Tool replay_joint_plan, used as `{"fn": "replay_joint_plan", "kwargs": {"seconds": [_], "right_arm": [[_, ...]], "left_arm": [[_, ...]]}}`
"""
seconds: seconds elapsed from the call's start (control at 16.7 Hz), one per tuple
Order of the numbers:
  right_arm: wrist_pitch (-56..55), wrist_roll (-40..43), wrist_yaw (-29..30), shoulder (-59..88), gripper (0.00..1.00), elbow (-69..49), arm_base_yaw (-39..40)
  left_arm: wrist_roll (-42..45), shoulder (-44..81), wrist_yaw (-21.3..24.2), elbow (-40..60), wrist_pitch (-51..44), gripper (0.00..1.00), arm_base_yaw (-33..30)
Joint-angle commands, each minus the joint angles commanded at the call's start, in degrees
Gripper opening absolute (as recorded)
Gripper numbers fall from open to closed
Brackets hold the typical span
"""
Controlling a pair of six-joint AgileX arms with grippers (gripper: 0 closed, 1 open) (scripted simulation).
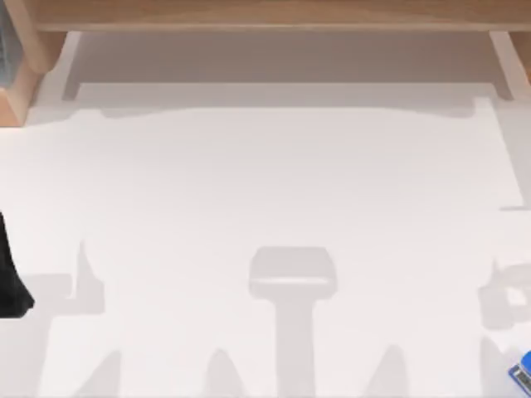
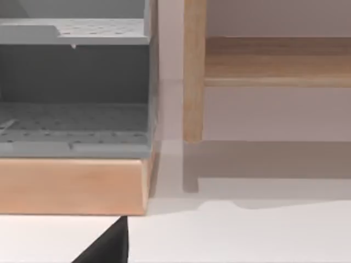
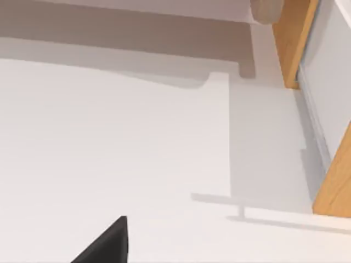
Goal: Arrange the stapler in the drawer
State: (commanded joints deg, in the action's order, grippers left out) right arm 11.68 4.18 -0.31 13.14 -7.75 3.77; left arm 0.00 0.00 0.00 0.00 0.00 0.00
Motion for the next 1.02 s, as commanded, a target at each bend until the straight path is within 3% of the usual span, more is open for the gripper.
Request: {"fn": "replay_joint_plan", "kwargs": {"seconds": [0.6, 1.02], "right_arm": [[34.15, 11.58, 0.01, 44.56, 1.0, -20.71, 9.64], [43.2, 14.81, 0.0, 56.14, 1.0, -27.02, 12.38]], "left_arm": [[0.0, 0.0, 0.0, 0.0, 0.0, 1.0, 0.0], [0.0, 0.0, 0.0, 0.0, 0.0, 1.0, 0.0]]}}
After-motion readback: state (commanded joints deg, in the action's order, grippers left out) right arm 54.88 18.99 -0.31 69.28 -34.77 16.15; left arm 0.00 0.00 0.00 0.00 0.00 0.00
